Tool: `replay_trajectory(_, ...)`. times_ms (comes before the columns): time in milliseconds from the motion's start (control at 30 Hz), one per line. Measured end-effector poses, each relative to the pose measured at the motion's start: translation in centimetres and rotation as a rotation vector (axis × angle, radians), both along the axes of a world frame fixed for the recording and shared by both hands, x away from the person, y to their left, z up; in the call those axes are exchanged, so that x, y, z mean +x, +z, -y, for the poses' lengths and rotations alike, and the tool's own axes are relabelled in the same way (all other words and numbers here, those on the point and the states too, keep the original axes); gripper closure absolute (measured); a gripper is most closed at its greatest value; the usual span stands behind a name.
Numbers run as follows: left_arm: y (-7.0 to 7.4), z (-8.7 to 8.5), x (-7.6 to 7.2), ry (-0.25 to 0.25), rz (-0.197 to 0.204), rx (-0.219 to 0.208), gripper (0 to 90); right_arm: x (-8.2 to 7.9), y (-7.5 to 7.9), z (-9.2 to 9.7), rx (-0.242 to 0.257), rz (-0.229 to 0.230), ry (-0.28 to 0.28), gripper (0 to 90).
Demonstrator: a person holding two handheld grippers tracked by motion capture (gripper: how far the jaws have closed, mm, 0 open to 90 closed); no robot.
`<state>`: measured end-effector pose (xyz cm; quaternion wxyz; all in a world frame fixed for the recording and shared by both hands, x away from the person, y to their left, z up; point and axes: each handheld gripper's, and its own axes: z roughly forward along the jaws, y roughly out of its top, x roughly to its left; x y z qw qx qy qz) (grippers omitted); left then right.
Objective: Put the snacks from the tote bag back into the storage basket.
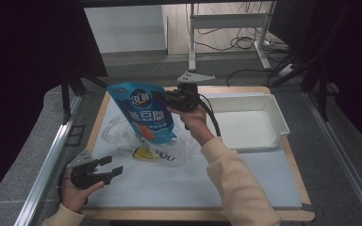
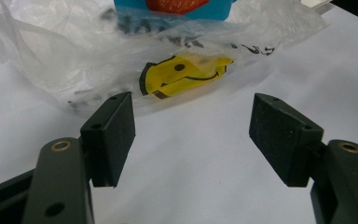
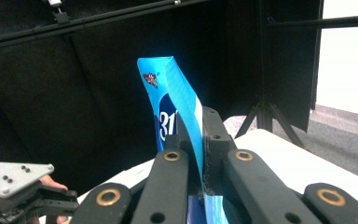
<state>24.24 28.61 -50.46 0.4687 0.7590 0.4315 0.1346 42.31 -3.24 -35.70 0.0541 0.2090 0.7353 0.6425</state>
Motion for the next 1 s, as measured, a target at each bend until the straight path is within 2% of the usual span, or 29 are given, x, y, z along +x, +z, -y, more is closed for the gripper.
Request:
replay_trajectory(200,-0.1,0.0,0.0,0.0,-0.002,-0.001,31.6,-0.4,1.5,0.3,0.031,0.02,0.001,88.3)
replay_trajectory(567,-0.2,0.1,0.1,-0.002,-0.003,0.005,31.5,-0.9,4.7,2.0,0.076,0.067,-0.018,88.4)
replay_trajectory(833,-0.2,0.1,0.2,0.0,-0.004,0.005,31.5,-1.0,6.8,5.2,0.107,0.086,-0.058,88.5)
replay_trajectory(1000,-0.3,0.1,0.2,0.005,-0.002,0.016,31.4,-0.9,7.6,7.5,0.117,0.092,-0.096,88.5)
